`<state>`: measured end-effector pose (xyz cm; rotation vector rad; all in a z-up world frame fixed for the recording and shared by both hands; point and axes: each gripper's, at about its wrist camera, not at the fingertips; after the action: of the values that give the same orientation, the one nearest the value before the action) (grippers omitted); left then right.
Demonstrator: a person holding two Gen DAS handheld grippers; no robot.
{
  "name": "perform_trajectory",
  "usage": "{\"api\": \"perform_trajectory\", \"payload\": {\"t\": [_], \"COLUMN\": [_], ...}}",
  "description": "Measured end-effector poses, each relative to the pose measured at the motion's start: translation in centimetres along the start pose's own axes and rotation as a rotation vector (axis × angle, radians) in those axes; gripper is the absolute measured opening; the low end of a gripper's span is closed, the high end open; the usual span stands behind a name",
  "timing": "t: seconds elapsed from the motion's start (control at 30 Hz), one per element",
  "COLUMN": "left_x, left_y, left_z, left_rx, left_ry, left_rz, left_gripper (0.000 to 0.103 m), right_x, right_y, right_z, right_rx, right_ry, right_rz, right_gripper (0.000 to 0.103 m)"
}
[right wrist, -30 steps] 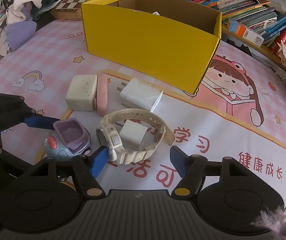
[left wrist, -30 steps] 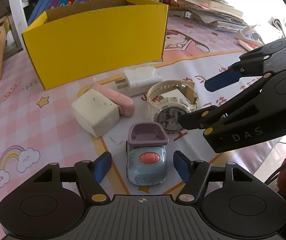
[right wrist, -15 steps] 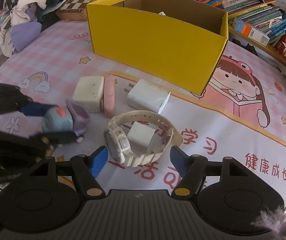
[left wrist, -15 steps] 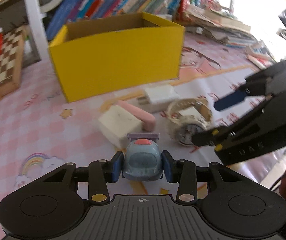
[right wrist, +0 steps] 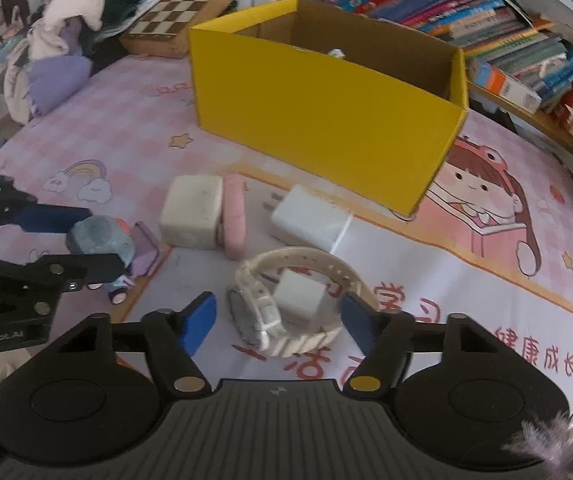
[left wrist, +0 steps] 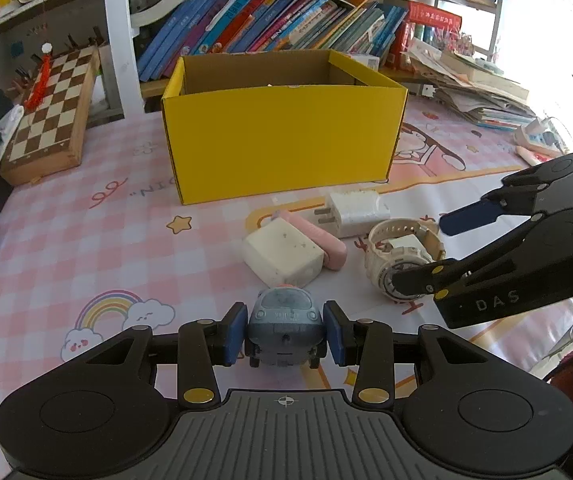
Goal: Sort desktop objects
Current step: 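Close the left tool on the toy car while the right tool grasps the white watch, then lift the toy car with the left tool while the right tool lifts the watch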
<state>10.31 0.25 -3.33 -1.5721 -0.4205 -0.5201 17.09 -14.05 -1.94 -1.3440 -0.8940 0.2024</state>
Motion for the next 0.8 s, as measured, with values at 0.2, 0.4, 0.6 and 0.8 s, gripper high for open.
{"api": "perform_trajectory", "payload": {"t": [0.2, 0.4, 0.6, 0.8], "left_x": [-0.1, -0.2, -0.5, -1.1], "left_y": [0.0, 0.3, 0.6, 2.0], "left_z": [0.1, -0.1, 0.2, 0.8], "left_rx": [-0.007, -0.006, -0.006, -0.029], "left_ry": [0.006, 0.030, 0.026, -0.004], "left_rz": [0.000, 0.020, 0.046, 0.121], "left_gripper": [0.040, 0.039, 0.039, 0.039], "right_x": [0.2, 0.4, 0.6, 0.7], "right_y": [0.8, 1.4, 2.6, 2.8], "right_z": [0.2, 1.5, 1.6, 1.5], "right_rx": [0.039, 0.080, 0.107, 0.109], "right_ry": [-0.014, -0.081, -0.065, -0.039], "right_rz": [0.042, 0.100, 0.139, 0.132], "right_gripper": [0.034, 0.029, 0.019, 0.018]}}
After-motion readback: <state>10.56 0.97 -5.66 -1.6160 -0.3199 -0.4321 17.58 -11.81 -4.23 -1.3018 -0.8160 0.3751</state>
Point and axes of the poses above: each gripper's, at about its wrist camera, not at the fingertips, and y roughly the way its jaws point, z to its left, x to its top, and after that the axes turned 9 degrees about z, right-handed
